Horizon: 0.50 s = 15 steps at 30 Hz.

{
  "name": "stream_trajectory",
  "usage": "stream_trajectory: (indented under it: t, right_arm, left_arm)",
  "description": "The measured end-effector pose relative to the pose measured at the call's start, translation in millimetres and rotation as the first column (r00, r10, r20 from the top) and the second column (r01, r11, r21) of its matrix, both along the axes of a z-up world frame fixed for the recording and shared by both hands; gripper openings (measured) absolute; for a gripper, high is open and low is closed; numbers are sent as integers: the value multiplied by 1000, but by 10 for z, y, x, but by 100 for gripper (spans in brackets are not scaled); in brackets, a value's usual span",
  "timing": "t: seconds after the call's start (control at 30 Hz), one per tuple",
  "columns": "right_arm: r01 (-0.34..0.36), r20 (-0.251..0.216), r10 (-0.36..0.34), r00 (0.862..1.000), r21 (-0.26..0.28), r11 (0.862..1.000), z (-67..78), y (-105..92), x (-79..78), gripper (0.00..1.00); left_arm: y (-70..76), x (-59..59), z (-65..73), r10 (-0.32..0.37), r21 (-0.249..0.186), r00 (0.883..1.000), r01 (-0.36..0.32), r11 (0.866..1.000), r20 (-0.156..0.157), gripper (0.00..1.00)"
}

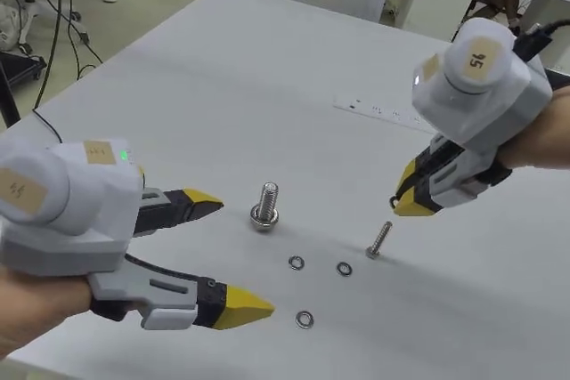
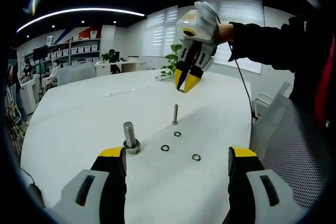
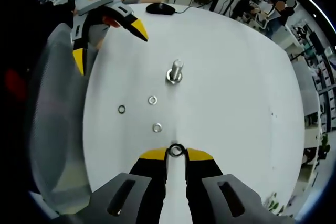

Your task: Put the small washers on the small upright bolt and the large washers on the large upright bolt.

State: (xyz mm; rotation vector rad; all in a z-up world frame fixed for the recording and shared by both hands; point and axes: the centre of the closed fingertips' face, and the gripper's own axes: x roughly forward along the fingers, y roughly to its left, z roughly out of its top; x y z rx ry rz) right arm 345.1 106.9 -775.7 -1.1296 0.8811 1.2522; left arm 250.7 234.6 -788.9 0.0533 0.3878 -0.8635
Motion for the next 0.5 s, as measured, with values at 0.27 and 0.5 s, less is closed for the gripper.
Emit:
stream_trajectory:
  t: [0.27,0.5]
  right_arm:
    - [16,-25,-16,1000,-9,1000,-159,-65,92,13]
    - [28,-58,-28,998,-14,1000,-280,-83,87,13]
  left_arm:
    - [-7,-14,-9,0,1,1000,0,1000,-4,79]
    - [-6,-20,-19,1,3,1000,-1,1000,-7,79]
